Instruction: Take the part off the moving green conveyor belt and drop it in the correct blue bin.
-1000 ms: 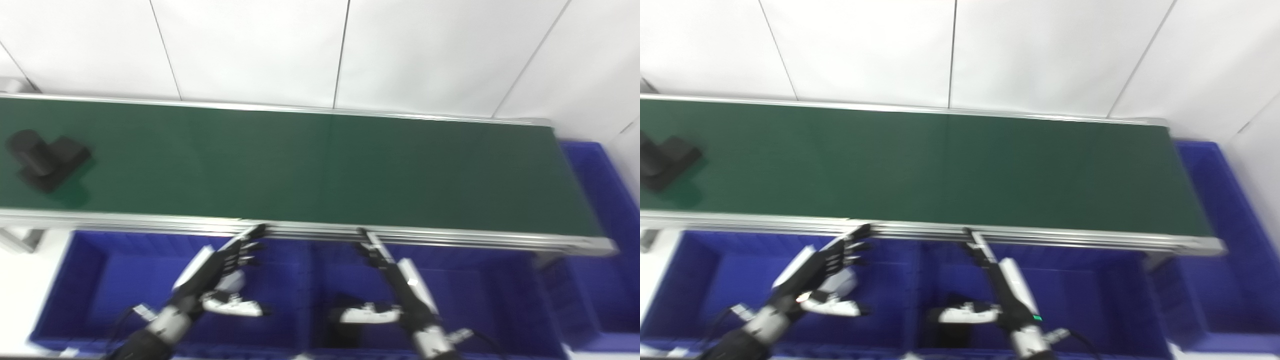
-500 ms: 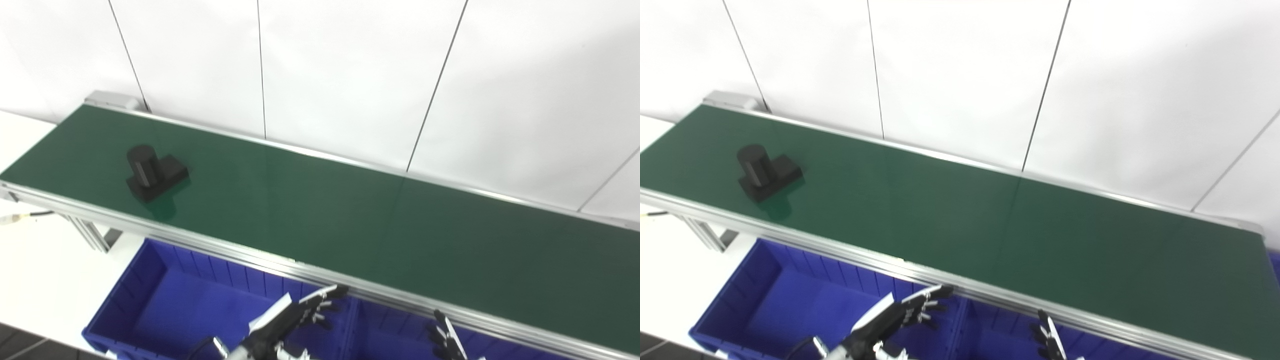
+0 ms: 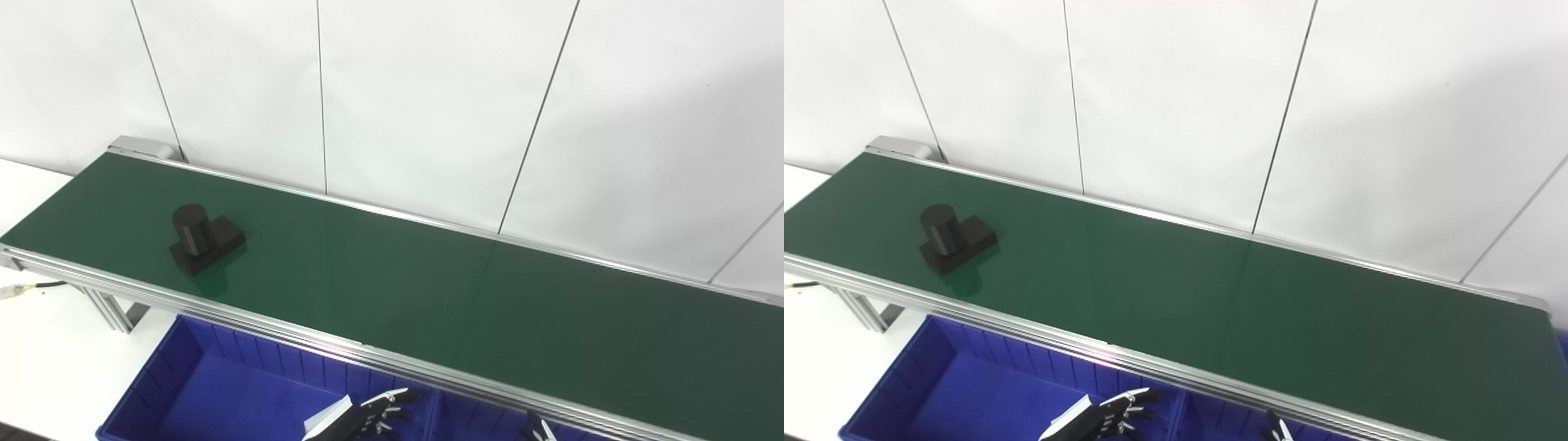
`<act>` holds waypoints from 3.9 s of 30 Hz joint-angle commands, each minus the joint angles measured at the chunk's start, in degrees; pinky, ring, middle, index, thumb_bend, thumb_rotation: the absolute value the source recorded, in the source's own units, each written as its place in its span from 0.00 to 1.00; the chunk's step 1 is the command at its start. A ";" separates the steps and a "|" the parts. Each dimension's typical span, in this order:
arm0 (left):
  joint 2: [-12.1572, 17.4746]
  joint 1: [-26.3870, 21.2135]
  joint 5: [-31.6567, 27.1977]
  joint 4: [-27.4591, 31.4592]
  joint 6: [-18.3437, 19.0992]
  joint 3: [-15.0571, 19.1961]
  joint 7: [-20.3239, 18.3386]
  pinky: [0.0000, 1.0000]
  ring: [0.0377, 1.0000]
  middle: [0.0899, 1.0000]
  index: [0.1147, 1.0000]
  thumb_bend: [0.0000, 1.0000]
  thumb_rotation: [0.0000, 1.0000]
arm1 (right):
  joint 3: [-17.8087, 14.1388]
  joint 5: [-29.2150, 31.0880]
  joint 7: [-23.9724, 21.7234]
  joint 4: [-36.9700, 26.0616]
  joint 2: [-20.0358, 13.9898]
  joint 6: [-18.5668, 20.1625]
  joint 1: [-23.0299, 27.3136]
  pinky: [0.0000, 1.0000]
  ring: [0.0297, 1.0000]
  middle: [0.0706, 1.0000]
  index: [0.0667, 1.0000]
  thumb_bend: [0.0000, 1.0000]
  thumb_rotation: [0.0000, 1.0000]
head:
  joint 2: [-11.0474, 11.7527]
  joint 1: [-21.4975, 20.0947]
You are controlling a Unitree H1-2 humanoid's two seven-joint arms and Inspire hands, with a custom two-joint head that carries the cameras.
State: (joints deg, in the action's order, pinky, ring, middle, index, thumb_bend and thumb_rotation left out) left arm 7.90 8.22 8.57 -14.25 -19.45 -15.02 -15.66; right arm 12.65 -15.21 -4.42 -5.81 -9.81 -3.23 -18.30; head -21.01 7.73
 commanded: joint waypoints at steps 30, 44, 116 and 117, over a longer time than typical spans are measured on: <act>-1.24 -2.48 1.83 -2.43 -5.02 -0.58 3.22 0.64 0.78 0.87 0.84 0.96 0.19 | -1.71 -1.25 4.04 5.78 0.30 -10.66 1.48 0.86 0.86 0.89 0.99 0.95 0.04 | 3.58 4.27; -0.70 -1.82 1.32 -0.85 -4.51 -0.50 2.52 0.65 0.81 0.88 0.85 0.96 0.21 | -1.67 -0.01 3.11 3.69 0.67 -9.11 0.92 0.86 0.90 0.90 0.98 0.93 0.06 | -0.05 -1.40; -0.88 5.75 4.21 17.92 4.67 0.41 5.16 0.88 0.94 0.96 0.95 0.91 0.25 | -7.40 2.84 -4.22 -20.67 -0.47 2.06 13.71 0.81 0.87 0.89 0.97 0.94 0.29 | -10.57 -9.70; -0.81 6.00 4.30 18.21 4.67 0.48 5.21 0.87 0.94 0.96 0.95 0.92 0.25 | -7.33 2.73 -4.36 -20.62 -0.39 2.54 14.08 0.81 0.87 0.89 0.97 0.95 0.28 | -10.67 -9.88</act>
State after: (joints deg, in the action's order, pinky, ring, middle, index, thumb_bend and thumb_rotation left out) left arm 7.13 14.39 13.18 2.08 -14.06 -14.81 -11.34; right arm 5.29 -12.29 -8.53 -25.67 -10.29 -1.97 -5.61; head -31.55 -2.02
